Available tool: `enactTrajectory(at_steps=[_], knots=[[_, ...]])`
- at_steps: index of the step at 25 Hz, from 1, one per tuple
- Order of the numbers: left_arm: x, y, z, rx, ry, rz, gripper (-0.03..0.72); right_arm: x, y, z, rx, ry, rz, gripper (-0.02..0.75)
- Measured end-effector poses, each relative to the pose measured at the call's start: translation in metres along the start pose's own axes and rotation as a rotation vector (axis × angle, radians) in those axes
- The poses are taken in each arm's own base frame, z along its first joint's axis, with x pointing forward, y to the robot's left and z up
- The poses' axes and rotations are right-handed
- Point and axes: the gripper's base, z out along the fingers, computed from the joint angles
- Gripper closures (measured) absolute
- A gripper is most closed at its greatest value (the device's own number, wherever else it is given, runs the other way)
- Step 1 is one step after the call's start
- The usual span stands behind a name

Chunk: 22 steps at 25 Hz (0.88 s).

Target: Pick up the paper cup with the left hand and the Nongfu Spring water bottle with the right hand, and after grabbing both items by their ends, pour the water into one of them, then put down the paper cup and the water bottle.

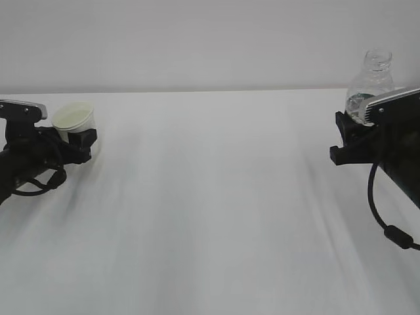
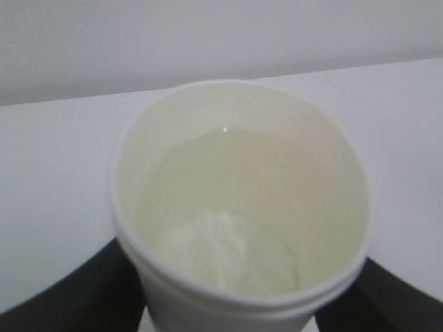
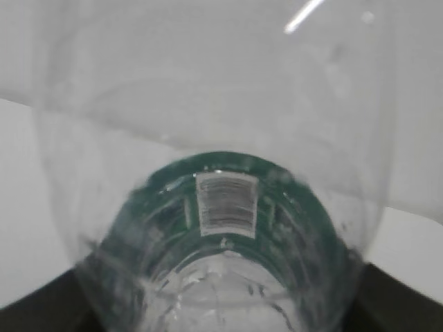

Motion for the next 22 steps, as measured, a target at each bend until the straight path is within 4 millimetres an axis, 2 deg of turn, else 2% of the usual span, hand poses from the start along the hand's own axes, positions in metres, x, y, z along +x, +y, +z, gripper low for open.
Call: enactTrajectory(at_steps=[5, 12, 22], knots=[[0.001, 0.001, 0.000, -0.007, -0.015, 0.006, 0.206, 0.000, 0.000, 0.000, 0.000, 0.000, 0.000, 0.274], [0.014, 0.002, 0.002, -0.015, -0.037, -0.014, 0.206, 0.000, 0.000, 0.000, 0.000, 0.000, 0.000, 0.274], [0.016, 0.002, 0.002, -0.018, -0.036, -0.015, 0.206, 0.000, 0.000, 0.000, 0.000, 0.000, -0.002, 0.274]])
